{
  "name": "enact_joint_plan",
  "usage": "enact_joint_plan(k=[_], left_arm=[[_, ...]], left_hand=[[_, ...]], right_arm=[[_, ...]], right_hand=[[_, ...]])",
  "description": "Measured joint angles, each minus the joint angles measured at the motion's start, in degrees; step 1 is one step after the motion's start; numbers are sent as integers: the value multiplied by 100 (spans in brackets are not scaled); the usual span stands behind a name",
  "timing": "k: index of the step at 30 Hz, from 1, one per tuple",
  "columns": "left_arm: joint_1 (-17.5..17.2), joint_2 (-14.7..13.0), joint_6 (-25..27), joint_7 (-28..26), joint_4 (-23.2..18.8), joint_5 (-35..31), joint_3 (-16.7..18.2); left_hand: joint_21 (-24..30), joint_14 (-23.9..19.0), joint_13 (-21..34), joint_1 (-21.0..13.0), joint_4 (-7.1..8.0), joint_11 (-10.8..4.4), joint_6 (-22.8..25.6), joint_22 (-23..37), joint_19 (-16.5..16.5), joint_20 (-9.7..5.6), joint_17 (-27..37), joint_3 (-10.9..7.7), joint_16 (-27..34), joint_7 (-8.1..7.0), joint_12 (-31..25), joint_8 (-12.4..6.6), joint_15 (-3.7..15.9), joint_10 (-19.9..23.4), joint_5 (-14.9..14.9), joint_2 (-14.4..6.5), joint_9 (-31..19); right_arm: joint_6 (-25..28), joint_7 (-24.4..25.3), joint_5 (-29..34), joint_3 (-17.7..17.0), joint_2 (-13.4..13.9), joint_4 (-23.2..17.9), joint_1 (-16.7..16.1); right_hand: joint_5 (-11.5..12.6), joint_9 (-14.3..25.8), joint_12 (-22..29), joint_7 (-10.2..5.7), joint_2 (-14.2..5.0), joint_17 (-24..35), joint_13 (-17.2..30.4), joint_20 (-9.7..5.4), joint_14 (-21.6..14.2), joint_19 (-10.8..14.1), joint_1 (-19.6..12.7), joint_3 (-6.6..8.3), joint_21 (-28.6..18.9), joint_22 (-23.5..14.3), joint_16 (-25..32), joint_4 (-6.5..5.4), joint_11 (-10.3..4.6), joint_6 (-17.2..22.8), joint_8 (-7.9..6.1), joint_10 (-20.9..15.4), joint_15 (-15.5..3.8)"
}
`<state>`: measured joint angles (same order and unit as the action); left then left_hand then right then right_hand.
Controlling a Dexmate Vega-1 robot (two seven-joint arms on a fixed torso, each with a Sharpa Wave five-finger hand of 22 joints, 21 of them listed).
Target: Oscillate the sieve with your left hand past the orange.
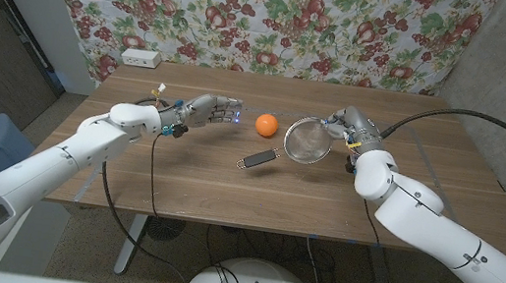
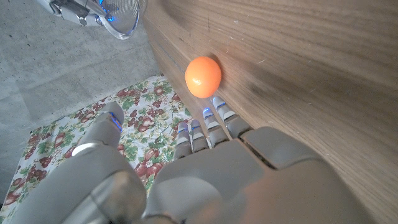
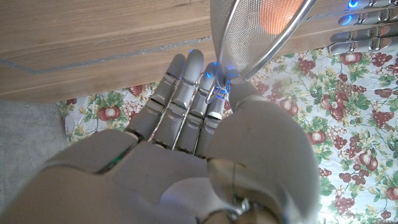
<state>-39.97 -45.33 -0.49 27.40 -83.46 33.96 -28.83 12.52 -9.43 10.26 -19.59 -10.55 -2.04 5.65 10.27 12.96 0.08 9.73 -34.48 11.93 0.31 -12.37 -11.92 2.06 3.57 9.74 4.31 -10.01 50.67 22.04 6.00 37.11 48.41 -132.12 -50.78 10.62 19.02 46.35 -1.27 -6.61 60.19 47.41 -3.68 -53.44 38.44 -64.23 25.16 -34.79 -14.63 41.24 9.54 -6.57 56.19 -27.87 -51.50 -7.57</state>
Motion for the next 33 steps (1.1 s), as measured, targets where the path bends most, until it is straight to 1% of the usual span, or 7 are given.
enact_joint_plan(k=[5,14,18,20,26,30,33], left_arm=[[37,-57,82,33,-77,-64,-35],[84,-137,182,60,-205,-138,-85],[92,-171,235,64,-258,-180,-102],[99,-198,259,64,-308,-205,-110],[112,-262,323,44,-414,-265,-137],[124,-292,388,22,-472,-341,-155],[127,-311,410,-3,-513,-378,-164]], left_hand=[[0,-45,0,-80,0,-16,31,0,8,-8,0,0,0,-31,0,0,17,16,0,20,0],[15,-92,30,-171,0,-42,115,0,61,20,0,0,0,-8,0,0,29,63,0,39,0],[22,-123,30,-302,0,-35,198,-11,100,42,0,0,0,-55,0,-46,-1,97,0,74,0],[22,-153,30,-325,0,-62,234,-15,113,30,0,0,0,-91,0,-46,29,124,0,96,0],[22,-184,29,-430,0,-82,297,-15,151,53,0,0,-39,-92,0,-85,-1,144,0,113,0],[22,-246,29,-619,-23,-125,450,-15,263,2,-1,-24,-39,-80,0,-113,20,187,0,165,1],[21,-257,29,-701,-23,-102,502,-15,297,-32,-1,-24,-39,-73,0,-133,9,226,23,168,0]], right_arm=[[-66,-62,72,-6,2,21,33],[-179,-171,218,-7,5,40,91],[-211,-208,270,-7,5,54,118],[-238,-245,318,-3,4,63,135],[-287,-318,404,10,-4,76,162],[-320,-362,454,16,-20,87,188],[-342,-398,487,16,-32,96,198]], right_hand=[[0,0,-5,0,0,30,7,20,-11,-61,0,0,-43,0,-48,0,0,0,-20,0,11],[24,0,-5,0,0,71,5,20,-42,-60,0,0,-88,0,-87,0,11,0,-19,-11,-21],[24,0,-6,0,0,98,21,-1,-42,-81,0,0,-125,27,-87,0,11,0,-19,-11,-21],[24,0,-6,0,0,108,24,-1,-41,-81,0,0,-133,27,-87,0,10,0,-19,-11,-21],[23,0,-10,0,0,151,24,-1,-62,-81,0,0,-175,26,-120,0,11,0,-18,-11,0],[23,1,-10,0,0,175,24,-1,-62,-80,0,0,-176,26,-139,0,10,0,-17,-11,0],[23,1,-11,0,0,178,25,23,-62,-104,0,0,-209,26,-142,0,10,0,-16,-11,0]])
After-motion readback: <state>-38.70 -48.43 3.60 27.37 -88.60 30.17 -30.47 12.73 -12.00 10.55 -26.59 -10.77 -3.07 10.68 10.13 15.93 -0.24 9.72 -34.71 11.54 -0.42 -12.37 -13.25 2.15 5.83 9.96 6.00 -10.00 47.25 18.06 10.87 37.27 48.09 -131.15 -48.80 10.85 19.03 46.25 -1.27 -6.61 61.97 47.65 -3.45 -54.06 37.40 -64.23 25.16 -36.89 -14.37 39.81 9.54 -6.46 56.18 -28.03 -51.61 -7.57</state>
